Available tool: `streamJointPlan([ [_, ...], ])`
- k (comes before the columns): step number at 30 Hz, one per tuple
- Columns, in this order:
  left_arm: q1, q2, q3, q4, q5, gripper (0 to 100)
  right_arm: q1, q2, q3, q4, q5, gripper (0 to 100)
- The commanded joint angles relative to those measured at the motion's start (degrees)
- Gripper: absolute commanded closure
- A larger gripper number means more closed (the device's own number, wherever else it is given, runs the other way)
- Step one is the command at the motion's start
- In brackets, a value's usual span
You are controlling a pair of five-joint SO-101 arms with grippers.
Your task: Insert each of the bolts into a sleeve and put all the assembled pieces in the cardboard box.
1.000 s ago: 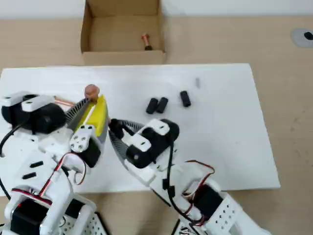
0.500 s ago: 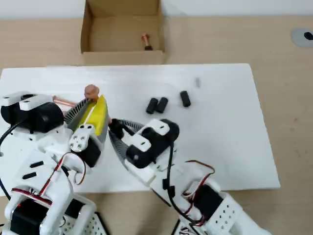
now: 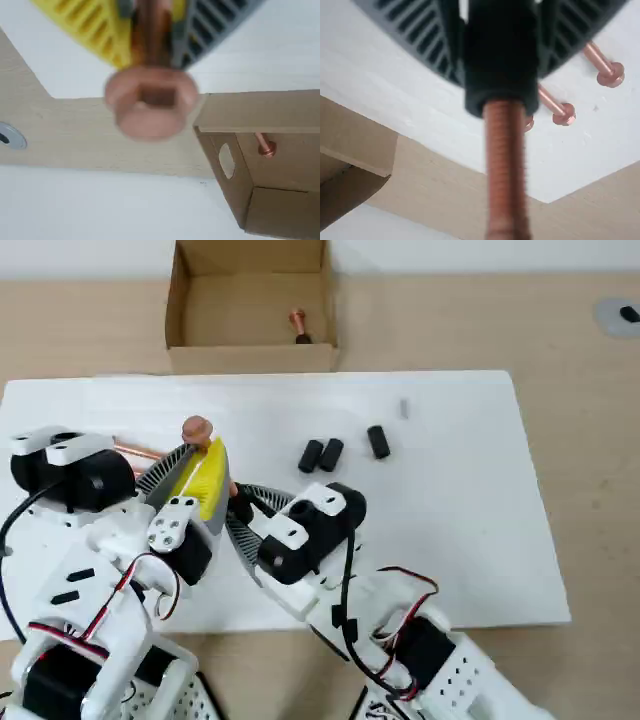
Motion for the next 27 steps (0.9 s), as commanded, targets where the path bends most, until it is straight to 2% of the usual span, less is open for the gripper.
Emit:
streamJointPlan([
  [1, 0.7, 0.04, -0.26, -1.58, 0.35, 99, -0.75, -1.63, -4.35, -1.49, 0.09, 98.9],
  [12, 0.7, -0.22, 7.56, -4.92, 0.0, 99, -0.75, -1.63, -4.53, -1.49, 0.09, 98.9],
  [19, 0.26, -0.31, 8.09, -4.66, -0.09, 99, -0.75, -1.63, -4.53, -1.49, 0.09, 98.9],
  [24, 0.53, -0.31, 5.63, 0.35, 0.35, 90, -0.48, -1.54, -4.44, -1.76, 0.35, 98.9],
  [27, 0.53, -0.13, 3.25, 3.16, 0.09, 90, -0.48, -1.54, -4.44, -1.76, 0.44, 98.9],
])
